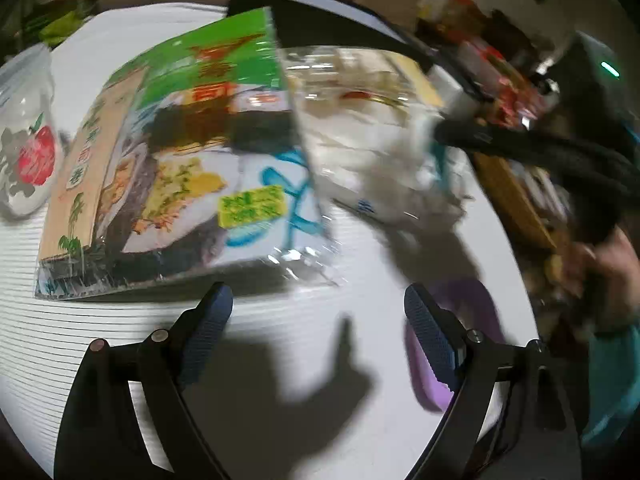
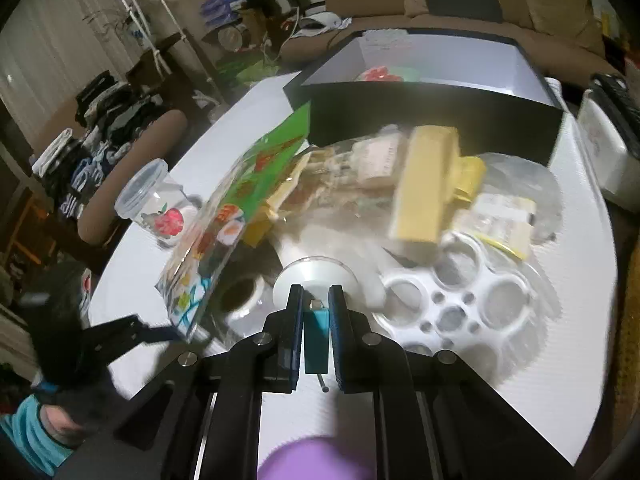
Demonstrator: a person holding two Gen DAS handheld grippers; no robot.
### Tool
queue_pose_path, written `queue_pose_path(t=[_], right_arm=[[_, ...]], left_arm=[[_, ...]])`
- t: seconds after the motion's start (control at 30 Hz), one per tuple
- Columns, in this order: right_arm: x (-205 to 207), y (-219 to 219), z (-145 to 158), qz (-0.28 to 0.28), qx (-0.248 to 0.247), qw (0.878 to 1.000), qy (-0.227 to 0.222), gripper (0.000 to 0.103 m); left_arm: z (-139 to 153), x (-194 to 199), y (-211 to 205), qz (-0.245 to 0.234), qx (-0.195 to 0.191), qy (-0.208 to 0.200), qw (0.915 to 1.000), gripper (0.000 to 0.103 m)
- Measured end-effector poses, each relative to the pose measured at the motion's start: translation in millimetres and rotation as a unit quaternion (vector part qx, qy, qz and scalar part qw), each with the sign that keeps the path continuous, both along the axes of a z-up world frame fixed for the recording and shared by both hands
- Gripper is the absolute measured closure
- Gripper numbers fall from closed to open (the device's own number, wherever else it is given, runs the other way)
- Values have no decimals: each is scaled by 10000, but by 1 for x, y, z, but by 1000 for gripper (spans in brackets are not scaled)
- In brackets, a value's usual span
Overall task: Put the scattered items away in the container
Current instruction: 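Grasp the clear-wrapped tape roll with the left tool while the right tool grasps the teal-tabbed white roll, then carry both tape rolls with both tools into the white box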
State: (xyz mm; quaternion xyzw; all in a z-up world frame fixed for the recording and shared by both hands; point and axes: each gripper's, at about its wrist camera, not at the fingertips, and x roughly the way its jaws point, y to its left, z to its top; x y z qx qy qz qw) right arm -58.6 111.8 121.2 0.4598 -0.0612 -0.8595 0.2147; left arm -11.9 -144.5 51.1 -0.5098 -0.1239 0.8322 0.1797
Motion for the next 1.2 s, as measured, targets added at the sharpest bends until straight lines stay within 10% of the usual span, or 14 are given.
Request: queue_pose_path(t=[0.47, 0.53, 1.2], right_arm=[[27, 39, -4, -449, -414, 9981, 79, 91], [27, 44, -6, -458, -458, 9979, 69, 91], [38, 54, -8, -449, -627, 9970, 56, 91]], left_arm=[[-25, -43, 29, 893, -680, 74, 9937, 17], [-29, -43, 31, 933, -779, 56, 9926, 44], [3, 0, 46, 672, -952, 333, 9926, 45]])
